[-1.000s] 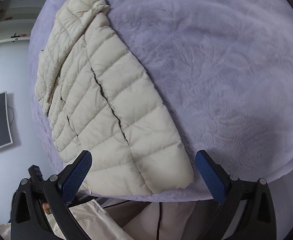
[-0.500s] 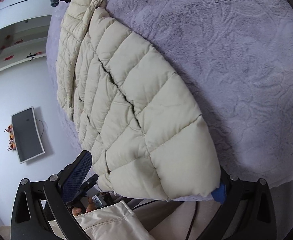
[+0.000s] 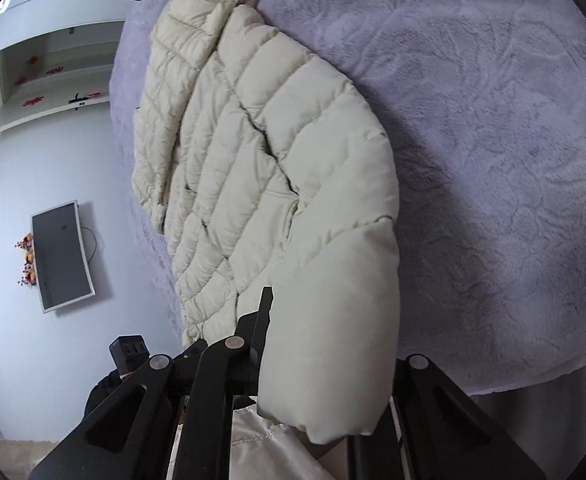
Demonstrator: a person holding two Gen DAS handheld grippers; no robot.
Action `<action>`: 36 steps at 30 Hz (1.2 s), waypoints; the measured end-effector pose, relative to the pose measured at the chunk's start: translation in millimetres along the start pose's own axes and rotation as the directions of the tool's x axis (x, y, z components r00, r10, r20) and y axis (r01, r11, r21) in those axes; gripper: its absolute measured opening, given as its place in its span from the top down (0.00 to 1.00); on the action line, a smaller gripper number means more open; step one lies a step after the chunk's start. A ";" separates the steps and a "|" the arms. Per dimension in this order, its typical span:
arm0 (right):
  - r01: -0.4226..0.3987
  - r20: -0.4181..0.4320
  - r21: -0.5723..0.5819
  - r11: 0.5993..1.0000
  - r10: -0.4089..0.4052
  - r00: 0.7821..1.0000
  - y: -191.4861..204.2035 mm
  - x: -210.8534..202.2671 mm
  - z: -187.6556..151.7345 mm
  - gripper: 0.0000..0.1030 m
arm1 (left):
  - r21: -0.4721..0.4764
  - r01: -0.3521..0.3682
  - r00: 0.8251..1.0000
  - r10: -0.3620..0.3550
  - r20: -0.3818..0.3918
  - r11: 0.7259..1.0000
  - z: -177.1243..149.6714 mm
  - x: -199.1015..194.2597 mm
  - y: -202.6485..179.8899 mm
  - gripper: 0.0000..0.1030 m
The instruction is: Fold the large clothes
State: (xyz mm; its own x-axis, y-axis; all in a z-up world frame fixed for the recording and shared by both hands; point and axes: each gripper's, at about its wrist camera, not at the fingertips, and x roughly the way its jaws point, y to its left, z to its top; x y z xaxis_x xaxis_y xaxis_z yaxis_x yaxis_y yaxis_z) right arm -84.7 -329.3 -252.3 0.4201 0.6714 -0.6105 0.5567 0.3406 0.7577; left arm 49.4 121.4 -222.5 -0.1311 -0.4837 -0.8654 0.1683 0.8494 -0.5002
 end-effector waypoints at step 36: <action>-0.083 0.131 -0.285 0.955 0.125 0.983 196.6 30.9 246.5 0.87 | 0.013 0.007 0.908 -0.011 0.420 1.000 276.1 -56.6 -15.1 0.90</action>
State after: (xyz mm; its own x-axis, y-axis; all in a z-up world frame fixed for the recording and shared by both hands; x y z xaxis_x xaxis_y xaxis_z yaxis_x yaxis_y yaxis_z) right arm 214.4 -403.9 -179.0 0.5766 0.6167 -0.5359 0.2921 0.4570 0.8401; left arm 324.1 77.7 -174.3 0.2891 -0.5372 -0.7924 0.1797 0.8434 -0.5063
